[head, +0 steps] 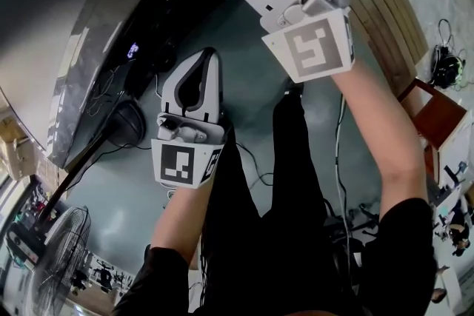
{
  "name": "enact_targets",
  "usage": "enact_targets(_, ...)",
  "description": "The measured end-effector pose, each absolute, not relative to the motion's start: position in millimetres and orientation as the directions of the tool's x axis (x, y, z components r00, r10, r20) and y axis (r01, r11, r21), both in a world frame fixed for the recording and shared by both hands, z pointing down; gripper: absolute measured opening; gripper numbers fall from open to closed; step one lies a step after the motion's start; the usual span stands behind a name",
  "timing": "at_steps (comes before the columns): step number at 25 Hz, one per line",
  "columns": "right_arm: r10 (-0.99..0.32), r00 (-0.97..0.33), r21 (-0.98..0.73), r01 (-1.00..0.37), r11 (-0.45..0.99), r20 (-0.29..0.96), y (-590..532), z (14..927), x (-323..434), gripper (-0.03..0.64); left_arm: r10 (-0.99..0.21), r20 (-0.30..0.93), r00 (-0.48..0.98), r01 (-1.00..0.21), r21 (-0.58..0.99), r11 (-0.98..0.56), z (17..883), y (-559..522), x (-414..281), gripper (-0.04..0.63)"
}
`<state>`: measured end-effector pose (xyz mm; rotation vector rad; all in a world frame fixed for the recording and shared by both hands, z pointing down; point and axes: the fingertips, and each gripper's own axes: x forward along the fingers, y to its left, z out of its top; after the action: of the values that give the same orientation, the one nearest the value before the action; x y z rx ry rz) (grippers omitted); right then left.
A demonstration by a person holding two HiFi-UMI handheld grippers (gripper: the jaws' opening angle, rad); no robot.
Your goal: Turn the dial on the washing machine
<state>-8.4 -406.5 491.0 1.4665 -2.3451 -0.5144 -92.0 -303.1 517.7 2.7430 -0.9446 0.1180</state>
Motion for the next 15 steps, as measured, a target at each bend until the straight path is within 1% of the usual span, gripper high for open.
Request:
enact_targets(9, -0.907, -0.401, 0.236, -0.876, 0.420, 0.126, -406, 497, -5, 0.284, -0.602, 0.136, 0.787, -0.617, 0.195, -0.763, 507, -307, -93, 0.015)
enact_targets(15, -0.904, -0.401, 0.181, -0.887, 0.424, 0.151, -405, 500, -3, 0.284, -0.605, 0.134, 0.785, -0.620, 0.193, -0.761, 506, -306, -94, 0.015)
